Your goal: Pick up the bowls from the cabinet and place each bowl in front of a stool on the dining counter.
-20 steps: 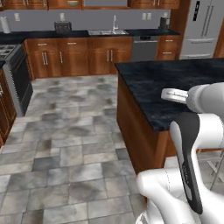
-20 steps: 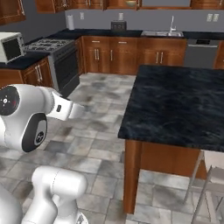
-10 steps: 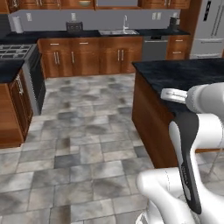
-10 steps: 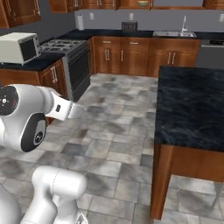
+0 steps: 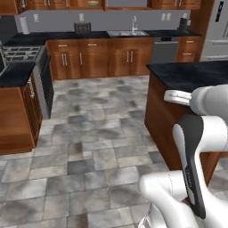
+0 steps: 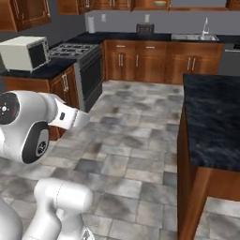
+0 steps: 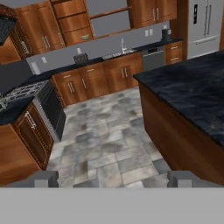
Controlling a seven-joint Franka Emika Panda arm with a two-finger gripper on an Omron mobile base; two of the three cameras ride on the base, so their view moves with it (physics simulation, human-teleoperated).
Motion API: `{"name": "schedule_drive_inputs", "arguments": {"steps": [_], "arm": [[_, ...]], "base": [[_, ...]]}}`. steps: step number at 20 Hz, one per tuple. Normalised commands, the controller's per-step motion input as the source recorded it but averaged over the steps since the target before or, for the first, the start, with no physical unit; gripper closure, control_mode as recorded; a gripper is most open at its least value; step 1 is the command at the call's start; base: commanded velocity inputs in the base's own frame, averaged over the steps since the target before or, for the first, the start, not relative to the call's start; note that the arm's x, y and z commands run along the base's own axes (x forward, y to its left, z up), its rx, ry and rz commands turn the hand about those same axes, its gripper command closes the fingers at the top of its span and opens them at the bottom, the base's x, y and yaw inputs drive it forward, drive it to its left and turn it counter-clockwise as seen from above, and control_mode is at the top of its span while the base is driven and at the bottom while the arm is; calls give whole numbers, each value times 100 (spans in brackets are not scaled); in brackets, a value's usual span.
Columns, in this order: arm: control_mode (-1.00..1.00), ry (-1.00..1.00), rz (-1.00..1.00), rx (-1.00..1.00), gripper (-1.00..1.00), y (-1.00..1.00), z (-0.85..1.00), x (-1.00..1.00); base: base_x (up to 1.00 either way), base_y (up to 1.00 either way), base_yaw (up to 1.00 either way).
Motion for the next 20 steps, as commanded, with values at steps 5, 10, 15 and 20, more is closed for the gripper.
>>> {"name": "schedule_drive_inputs", "arguments": {"steps": [5, 10, 15, 20], "arm": [[100, 0, 0, 0, -100, 0, 0, 0], [100, 0, 0, 0, -100, 0, 0, 0], [100, 0, 0, 0, -100, 0, 0, 0], [100, 0, 0, 0, -100, 0, 0, 0]], "base": [[100, 8, 0], [100, -1, 0], [100, -9, 0], [100, -7, 1]]}}
